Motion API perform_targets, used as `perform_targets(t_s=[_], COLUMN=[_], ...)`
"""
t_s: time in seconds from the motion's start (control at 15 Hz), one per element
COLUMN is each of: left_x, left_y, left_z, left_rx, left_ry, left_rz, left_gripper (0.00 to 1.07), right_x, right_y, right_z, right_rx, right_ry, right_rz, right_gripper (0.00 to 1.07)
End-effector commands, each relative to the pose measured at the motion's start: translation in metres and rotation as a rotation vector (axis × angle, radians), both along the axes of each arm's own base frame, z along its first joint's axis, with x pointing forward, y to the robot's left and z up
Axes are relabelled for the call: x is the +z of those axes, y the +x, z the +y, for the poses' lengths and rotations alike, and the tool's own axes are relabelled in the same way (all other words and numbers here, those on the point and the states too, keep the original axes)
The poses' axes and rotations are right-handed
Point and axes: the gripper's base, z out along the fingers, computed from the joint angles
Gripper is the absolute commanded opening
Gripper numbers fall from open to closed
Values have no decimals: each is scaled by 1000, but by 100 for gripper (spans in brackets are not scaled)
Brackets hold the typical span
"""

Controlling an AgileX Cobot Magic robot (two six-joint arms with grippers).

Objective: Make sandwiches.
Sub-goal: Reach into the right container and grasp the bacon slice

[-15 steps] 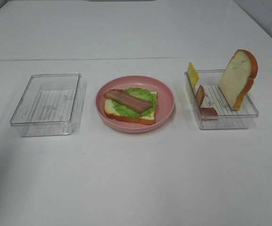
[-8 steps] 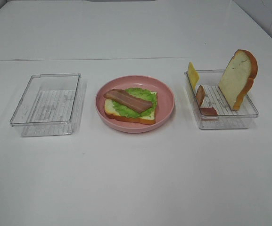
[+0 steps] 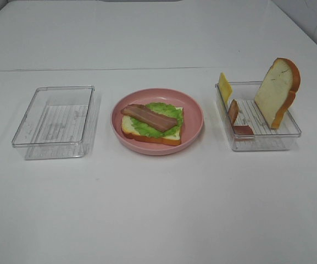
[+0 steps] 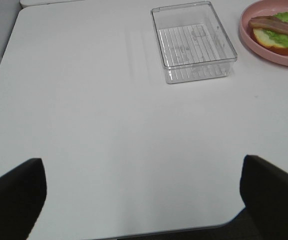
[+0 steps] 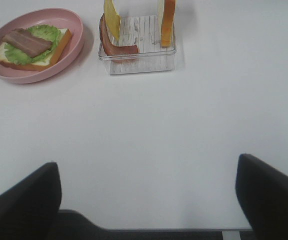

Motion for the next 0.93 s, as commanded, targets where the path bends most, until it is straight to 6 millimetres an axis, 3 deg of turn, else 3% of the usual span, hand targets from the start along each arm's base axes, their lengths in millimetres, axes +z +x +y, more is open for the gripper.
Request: perform_targets(t_s=[0.07, 0.6, 0.87, 0.93], left_x=[-2, -4, -4, -4], left_y=[5, 7, 7, 7], left_z=[3, 6, 6, 6], left_rx=[29, 76, 76, 75], left_ry=[-4, -25, -25, -26], left_rz=[-75, -74, -74, -74], left_gripper=[98, 98, 98, 98], right_x=[-1, 0, 12, 27], right_y=[-3, -1, 27, 60], right_z=[0, 0, 0, 0], right_rx=[2, 5, 15, 18], right_ry=[2, -2, 2, 14], right_rz=[-28, -15, 196, 326], right_gripper=[90, 90, 90, 90])
